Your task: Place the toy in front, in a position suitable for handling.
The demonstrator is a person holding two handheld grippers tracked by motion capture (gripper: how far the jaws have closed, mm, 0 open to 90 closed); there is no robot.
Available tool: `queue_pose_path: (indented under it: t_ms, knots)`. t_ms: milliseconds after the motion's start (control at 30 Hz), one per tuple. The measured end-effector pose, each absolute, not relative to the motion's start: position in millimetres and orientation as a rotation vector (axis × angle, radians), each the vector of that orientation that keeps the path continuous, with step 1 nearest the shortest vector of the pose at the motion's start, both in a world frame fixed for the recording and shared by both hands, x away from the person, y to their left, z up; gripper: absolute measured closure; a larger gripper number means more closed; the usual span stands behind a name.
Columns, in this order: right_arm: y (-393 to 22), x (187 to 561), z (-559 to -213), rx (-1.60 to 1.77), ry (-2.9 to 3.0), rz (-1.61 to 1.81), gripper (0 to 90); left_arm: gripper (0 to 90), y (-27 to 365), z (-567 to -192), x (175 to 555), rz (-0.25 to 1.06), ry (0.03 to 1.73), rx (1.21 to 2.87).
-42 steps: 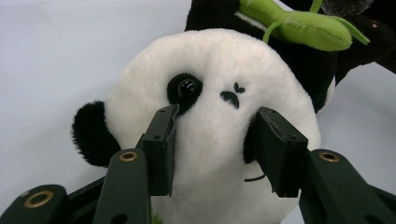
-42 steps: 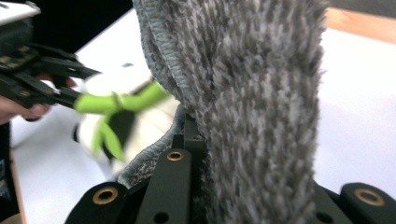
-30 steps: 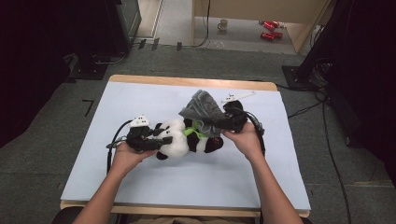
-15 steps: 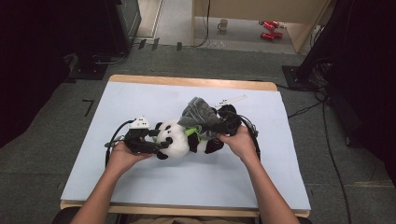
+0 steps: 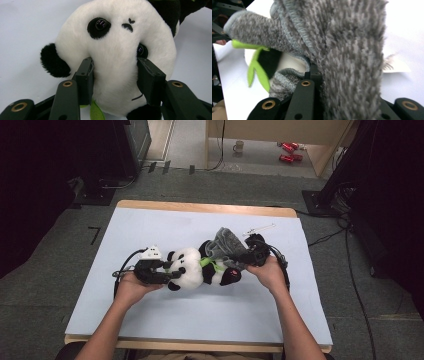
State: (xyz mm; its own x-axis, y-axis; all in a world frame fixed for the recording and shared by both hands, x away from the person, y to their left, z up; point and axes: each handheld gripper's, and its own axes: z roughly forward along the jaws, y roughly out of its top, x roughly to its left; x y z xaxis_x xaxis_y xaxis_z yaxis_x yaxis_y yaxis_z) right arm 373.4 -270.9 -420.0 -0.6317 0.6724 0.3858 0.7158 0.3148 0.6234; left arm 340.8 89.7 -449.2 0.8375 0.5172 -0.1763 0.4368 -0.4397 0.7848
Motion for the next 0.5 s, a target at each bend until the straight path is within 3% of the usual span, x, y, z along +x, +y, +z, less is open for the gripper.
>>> queue_pose_path:
  t_ms: [500]
  knots:
    - [-308.5, 379.6, -438.8, -1.533, -2.522, -1.048, 80.6, 51.6, 94.4, -447.9, 345.4, 0.064, 0.759, 2.068]
